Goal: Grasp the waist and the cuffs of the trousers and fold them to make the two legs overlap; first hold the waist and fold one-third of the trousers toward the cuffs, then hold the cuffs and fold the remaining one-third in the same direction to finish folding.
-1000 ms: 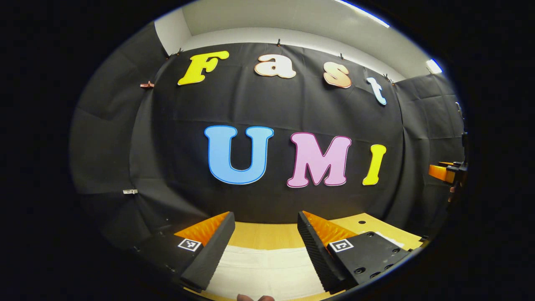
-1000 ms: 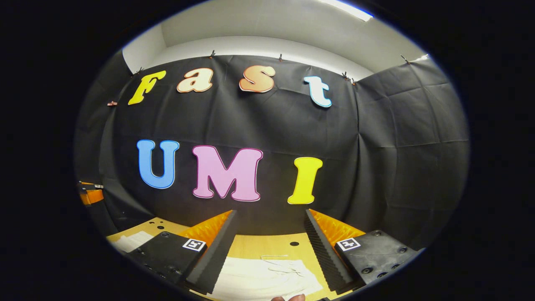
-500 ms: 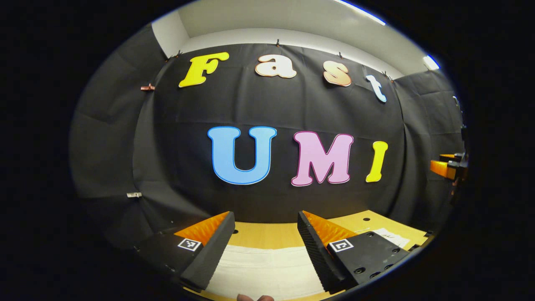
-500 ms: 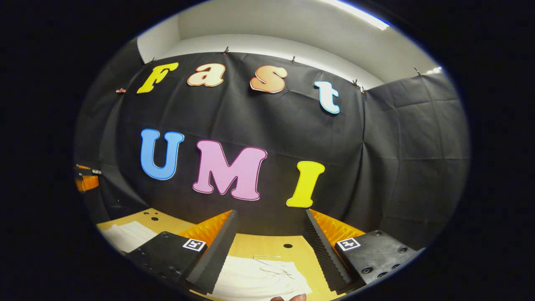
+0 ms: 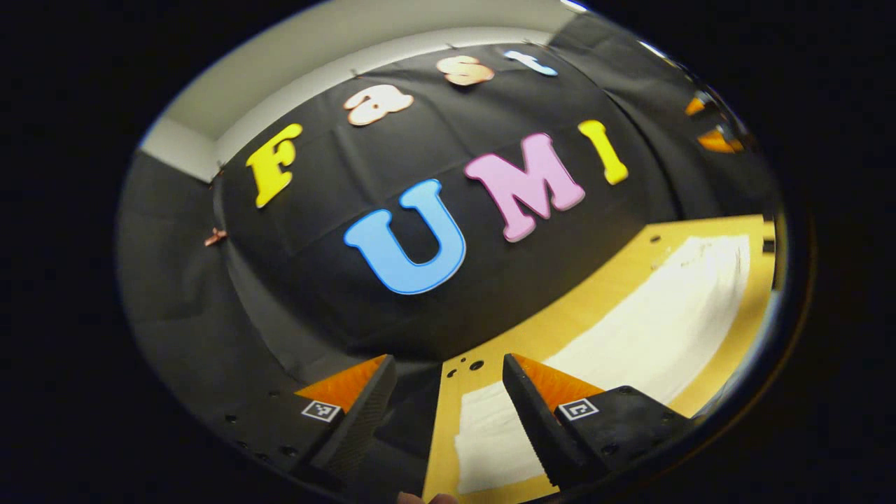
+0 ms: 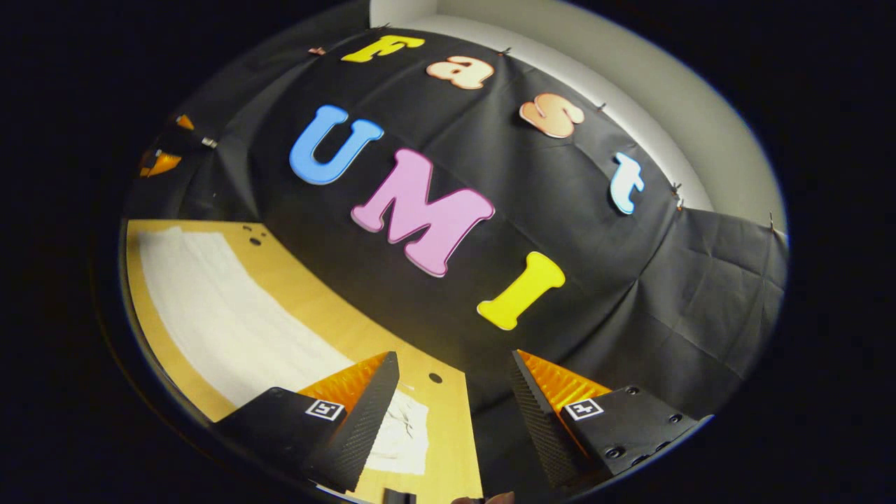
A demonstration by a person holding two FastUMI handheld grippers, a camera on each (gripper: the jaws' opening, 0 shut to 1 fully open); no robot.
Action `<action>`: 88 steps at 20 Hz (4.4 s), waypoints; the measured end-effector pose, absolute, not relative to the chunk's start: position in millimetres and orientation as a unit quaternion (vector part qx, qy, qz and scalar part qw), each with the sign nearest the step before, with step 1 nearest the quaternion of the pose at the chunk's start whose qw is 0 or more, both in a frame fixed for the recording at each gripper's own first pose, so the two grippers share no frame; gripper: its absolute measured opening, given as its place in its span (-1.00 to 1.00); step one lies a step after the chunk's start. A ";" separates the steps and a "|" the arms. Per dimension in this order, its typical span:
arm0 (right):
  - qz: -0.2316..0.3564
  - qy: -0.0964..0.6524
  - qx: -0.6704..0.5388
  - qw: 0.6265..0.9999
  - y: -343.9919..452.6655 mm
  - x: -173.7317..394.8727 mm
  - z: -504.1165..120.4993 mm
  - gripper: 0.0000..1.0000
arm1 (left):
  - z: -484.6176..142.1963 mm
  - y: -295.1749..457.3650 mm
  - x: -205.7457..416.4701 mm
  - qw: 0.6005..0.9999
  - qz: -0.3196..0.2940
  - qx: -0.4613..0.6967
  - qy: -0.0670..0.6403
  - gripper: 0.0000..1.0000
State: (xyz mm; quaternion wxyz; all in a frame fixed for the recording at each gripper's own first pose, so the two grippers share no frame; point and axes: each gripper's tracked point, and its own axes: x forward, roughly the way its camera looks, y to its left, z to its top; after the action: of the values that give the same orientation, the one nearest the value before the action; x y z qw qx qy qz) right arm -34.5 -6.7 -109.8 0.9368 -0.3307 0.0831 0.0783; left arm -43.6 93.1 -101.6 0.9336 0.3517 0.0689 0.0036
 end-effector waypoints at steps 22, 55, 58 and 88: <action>0.077 0.219 -0.405 0.884 -60.9 -81.9 -227.8 0.95 | -401.3 181.3 -70.6 0.686 -0.239 0.607 0.322 0.92; 0.344 0.263 -0.592 0.680 -101.9 -28.5 -453.2 0.85 | -428.4 191.2 -14.8 0.600 -0.212 0.610 0.472 -0.87; 0.353 0.259 -0.594 0.675 -94.6 -4.9 -468.7 0.65 | -429.3 190.9 -14.0 0.598 -0.209 0.605 0.482 -0.88; 0.159 0.285 -0.470 0.820 -74.5 151.7 -387.7 -0.89 | -347.6 192.1 147.1 0.784 -0.054 0.445 0.428 -0.89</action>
State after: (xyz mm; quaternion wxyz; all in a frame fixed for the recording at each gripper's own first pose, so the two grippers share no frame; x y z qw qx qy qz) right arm 151.7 -74.5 -387.7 0.8204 -0.4697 0.2847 0.1592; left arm 147.1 192.1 -347.6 0.7845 0.4453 0.4282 -0.0543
